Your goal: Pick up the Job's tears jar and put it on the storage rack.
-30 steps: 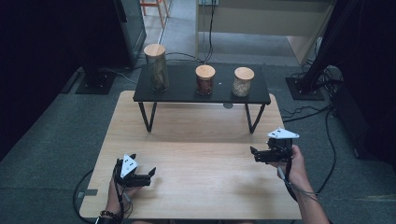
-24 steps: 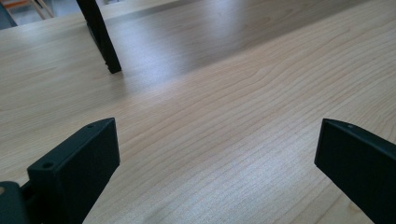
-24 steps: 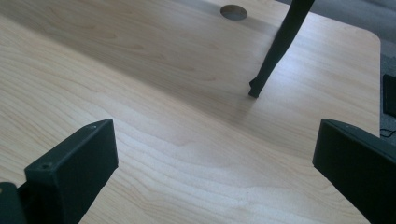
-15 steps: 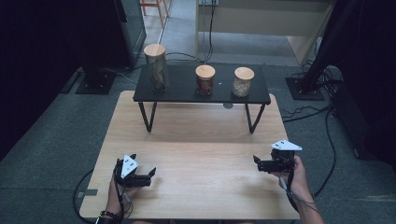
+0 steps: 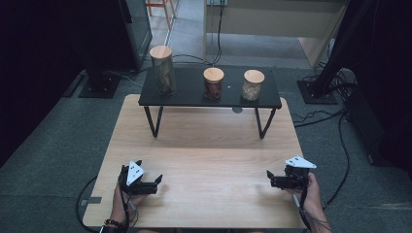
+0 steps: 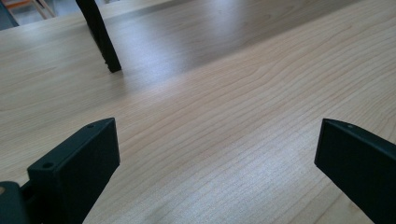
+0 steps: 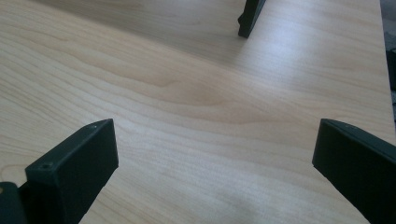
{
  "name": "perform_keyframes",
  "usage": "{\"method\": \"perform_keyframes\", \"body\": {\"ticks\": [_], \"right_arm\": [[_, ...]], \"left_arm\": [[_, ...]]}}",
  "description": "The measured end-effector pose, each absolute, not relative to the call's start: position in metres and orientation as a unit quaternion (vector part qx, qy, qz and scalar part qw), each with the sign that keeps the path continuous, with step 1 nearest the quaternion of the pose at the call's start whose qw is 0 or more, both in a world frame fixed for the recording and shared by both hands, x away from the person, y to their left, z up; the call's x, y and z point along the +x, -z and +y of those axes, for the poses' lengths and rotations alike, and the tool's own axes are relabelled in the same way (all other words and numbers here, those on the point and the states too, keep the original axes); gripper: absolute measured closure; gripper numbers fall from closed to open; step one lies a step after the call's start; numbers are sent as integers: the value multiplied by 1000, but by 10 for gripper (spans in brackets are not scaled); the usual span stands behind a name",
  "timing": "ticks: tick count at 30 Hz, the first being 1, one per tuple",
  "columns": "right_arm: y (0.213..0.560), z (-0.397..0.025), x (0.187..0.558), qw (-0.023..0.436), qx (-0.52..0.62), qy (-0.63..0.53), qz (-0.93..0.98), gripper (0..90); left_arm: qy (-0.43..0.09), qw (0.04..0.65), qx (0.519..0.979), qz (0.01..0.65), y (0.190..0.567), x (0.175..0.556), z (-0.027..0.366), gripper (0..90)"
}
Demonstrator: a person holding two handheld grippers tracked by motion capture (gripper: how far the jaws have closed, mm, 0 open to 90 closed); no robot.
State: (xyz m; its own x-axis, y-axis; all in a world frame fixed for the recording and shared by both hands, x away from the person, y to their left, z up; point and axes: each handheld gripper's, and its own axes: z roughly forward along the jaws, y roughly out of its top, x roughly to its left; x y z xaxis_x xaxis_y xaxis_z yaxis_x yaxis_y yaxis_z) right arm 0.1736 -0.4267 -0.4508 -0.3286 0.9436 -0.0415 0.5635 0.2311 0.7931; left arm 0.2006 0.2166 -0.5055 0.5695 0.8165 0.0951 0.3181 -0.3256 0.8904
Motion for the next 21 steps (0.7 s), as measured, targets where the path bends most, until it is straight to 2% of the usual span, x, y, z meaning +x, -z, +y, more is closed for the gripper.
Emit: {"method": "perform_keyframes", "body": {"ticks": [21], "right_arm": [[488, -428, 155, 284, 535, -344, 717, 0]], "left_arm": [[-279, 445, 766, 371, 505, 200, 216, 0]]}}
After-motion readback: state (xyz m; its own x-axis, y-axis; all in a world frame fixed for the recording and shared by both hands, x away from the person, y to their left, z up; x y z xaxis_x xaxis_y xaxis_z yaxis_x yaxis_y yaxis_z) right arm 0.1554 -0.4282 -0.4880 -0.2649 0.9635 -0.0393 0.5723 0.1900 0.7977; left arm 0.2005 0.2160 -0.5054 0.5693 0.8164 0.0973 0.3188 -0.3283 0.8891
